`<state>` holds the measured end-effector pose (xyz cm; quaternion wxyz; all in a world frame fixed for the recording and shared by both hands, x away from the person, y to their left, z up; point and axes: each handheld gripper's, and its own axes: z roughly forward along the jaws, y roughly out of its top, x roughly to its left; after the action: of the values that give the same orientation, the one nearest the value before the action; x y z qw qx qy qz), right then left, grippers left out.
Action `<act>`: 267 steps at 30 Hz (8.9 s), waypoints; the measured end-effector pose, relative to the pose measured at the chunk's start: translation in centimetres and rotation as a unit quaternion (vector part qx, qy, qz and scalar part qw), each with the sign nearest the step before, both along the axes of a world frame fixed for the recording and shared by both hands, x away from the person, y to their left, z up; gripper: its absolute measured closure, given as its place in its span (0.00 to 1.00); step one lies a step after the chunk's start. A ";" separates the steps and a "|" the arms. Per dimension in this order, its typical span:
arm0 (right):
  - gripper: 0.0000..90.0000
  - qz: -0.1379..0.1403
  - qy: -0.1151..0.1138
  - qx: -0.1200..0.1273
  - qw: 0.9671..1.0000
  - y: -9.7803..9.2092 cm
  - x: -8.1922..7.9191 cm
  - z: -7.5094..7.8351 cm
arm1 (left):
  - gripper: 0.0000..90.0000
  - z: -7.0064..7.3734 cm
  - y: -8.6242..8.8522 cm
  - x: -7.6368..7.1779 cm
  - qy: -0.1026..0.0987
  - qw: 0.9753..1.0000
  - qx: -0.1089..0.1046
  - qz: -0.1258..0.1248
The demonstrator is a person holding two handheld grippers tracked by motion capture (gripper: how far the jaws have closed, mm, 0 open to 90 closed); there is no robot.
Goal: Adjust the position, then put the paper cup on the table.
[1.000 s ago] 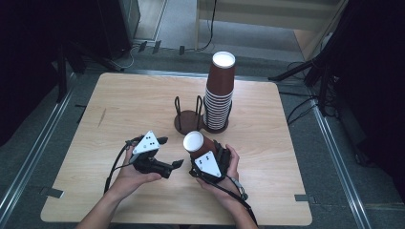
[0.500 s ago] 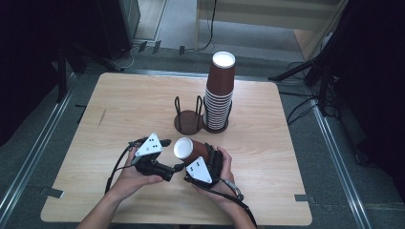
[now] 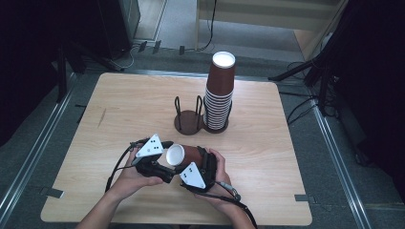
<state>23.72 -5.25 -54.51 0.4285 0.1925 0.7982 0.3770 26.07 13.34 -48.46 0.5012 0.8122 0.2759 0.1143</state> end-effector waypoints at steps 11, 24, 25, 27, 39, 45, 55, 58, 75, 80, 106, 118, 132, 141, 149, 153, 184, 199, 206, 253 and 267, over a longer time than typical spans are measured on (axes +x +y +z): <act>0.12 0.018 0.006 -0.006 1.000 0.3 -0.1 -0.1 | 0.14 -0.2 0.0 0.2 0.015 1.000 0.009 -0.015; 0.10 0.018 0.026 -0.015 0.999 0.3 0.1 -0.2 | 0.23 -0.9 -0.4 0.3 0.042 0.998 0.038 -0.020; 0.10 0.017 0.036 -0.017 0.999 0.3 0.0 0.0 | 0.23 -0.9 -0.4 0.2 0.045 0.998 0.035 -0.021; 0.09 0.021 0.036 -0.021 0.999 0.1 -0.2 0.1 | 0.24 -0.8 -0.4 0.2 0.048 0.998 0.030 -0.024; 0.00 0.035 0.043 -0.021 0.998 -0.5 -0.1 1.0 | 0.24 -0.8 -0.2 0.3 0.047 0.998 0.025 -0.020; 0.00 0.031 0.032 -0.013 0.999 -0.9 -0.3 1.7 | 0.24 -0.5 0.6 0.6 0.050 0.999 0.003 -0.005; 0.00 0.020 0.016 0.017 1.000 -1.5 -0.3 2.9 | 0.24 -0.7 1.5 1.0 0.038 0.998 -0.007 0.047; 0.00 0.011 0.014 0.035 0.999 -1.9 -0.2 3.5 | 0.24 -0.7 1.7 1.0 0.022 0.998 -0.004 0.066; 0.00 -0.056 0.033 0.084 0.994 -3.0 0.6 4.4 | 0.24 0.1 3.0 0.5 -0.047 0.991 -0.030 0.124; 0.00 -0.071 0.048 0.111 0.990 -3.3 0.9 4.6 | 0.25 -0.1 3.0 0.4 -0.046 0.989 -0.061 0.123; 0.00 -0.104 0.082 0.194 0.972 -4.3 1.2 5.8 | 0.25 0.2 4.1 1.0 -0.063 0.973 -0.164 0.152; 0.00 -0.101 0.104 0.247 0.958 -4.0 0.5 6.4 | 0.25 0.3 3.6 0.8 -0.086 0.962 -0.199 0.167; 0.00 -0.085 0.232 0.442 0.862 -3.6 0.7 7.9 | 0.25 0.4 3.4 0.6 -0.089 0.958 -0.225 0.156; 0.00 -0.150 0.282 0.554 0.768 -4.2 0.9 7.9 | 0.25 -0.2 2.1 0.3 -0.088 0.959 -0.229 0.140; 0.00 -0.147 0.374 0.645 0.650 -4.0 1.0 7.4 | 0.25 -0.7 1.2 0.2 -0.094 0.961 -0.223 0.133; 0.00 -0.160 0.396 0.671 0.606 -4.1 1.1 7.2 | 0.25 -0.9 0.9 0.1 -0.097 0.961 -0.220 0.134; 0.00 -0.186 0.475 0.737 0.443 -3.6 4.1 6.1 | 0.25 -1.8 -1.0 -0.8 -0.120 0.965 -0.205 0.113; 0.05 -0.186 0.481 0.743 0.426 -3.8 4.8 5.4 | 0.25 -2.0 -1.2 -0.9 -0.125 0.967 -0.192 0.110; 0.06 -0.179 0.492 0.742 0.418 -3.8 5.2 5.0 | 0.24 -2.1 -1.0 -0.8 -0.125 0.968 -0.188 0.110; 0.12 -0.236 0.229 0.614 0.717 -6.8 4.3 9.6 | 0.00 -3.9 8.5 -2.1 -0.045 0.956 -0.127 0.259; 0.12 -0.278 0.135 0.512 0.801 -7.2 3.7 10.1 | 0.00 -5.2 13.9 -3.4 -0.035 0.943 -0.112 0.312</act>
<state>27.42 -12.43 -44.38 0.2417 0.6470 0.4510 0.5653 22.63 27.26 -53.61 0.5372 0.6200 0.5087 0.2612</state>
